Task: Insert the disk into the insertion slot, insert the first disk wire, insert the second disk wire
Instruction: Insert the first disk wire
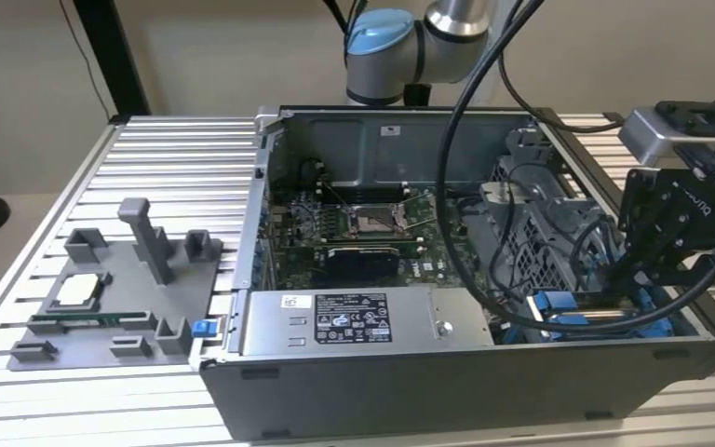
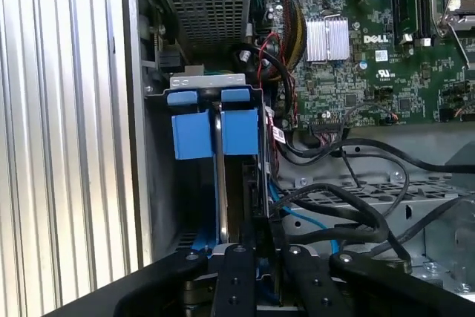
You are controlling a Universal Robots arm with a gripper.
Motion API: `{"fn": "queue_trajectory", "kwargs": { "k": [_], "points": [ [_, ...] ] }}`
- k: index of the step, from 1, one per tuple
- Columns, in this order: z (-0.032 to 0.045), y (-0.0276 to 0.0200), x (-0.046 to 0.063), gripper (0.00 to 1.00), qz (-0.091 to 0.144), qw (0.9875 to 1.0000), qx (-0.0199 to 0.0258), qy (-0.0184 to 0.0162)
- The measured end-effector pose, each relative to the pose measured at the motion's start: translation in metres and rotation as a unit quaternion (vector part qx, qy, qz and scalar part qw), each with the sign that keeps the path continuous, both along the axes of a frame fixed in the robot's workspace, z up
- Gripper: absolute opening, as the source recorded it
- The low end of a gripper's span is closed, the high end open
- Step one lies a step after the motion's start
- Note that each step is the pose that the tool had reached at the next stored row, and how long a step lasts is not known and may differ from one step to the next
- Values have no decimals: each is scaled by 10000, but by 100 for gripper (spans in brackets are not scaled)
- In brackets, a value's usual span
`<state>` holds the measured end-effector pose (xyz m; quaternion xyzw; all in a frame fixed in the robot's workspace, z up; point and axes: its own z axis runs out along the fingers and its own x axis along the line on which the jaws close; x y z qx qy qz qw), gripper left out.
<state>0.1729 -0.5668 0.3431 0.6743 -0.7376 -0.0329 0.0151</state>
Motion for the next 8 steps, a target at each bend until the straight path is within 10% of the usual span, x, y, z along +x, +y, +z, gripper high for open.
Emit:
{"fn": "queue_trajectory", "kwargs": {
  "k": [8],
  "points": [
    [-17,-8,8,0,-5,10000,0,2]
  ]
}}
